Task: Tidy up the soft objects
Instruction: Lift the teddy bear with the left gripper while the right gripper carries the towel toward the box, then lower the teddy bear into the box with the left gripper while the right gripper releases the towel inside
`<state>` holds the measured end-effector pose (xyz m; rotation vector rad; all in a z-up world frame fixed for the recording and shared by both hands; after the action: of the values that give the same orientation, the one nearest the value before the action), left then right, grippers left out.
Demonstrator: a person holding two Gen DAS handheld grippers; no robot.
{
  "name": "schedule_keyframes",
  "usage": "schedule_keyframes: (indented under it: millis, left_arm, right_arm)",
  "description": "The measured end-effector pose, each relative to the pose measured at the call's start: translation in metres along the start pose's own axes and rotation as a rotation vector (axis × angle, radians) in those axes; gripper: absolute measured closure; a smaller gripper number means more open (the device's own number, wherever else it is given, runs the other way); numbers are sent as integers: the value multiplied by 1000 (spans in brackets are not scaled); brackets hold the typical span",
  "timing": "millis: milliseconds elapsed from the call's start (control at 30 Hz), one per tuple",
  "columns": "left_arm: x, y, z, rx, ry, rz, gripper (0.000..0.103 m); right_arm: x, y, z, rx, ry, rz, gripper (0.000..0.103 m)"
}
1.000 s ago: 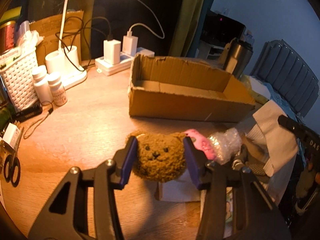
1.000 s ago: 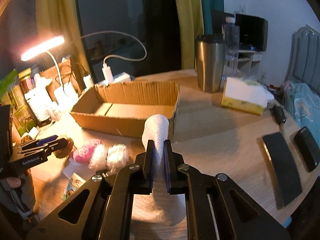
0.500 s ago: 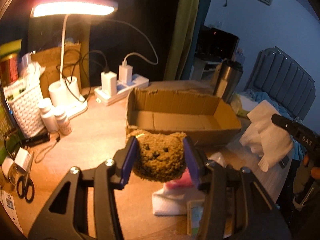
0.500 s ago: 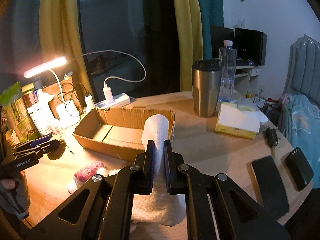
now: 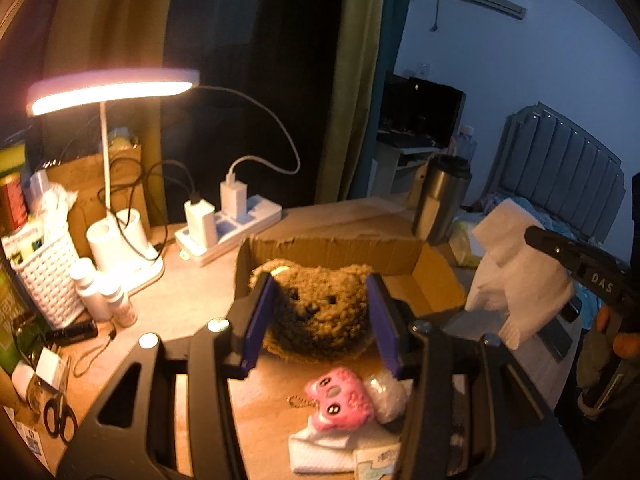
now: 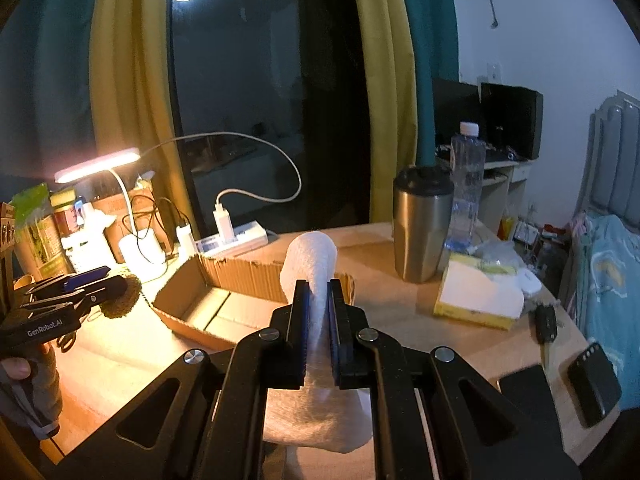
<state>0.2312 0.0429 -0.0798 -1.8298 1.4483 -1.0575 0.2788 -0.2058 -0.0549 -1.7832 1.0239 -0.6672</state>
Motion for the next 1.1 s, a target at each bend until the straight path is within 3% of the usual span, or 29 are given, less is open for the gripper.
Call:
schedule_keyframes:
  millis: [533,1100]
  left_arm:
    - [25,-25,21,33,28,-1,55]
    - [32,-10,75,-48,38,-24,55]
  right_arm:
    - [0,-25,29,28,-51,-18,93]
    - [3,-12,94,-46,-112,3,93]
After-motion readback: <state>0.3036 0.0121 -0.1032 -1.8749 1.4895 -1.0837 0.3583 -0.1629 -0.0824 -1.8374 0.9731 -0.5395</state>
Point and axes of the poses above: each gripper's, at about its wrist camera, not at the fingertips, and z roughly the way its jaws point, x to its right, y to its underside, the point moved 8 cm from there along z, roughly the way its jaws point, and after that the axes turned 5 degrees about -z, right-handed, at the moved point
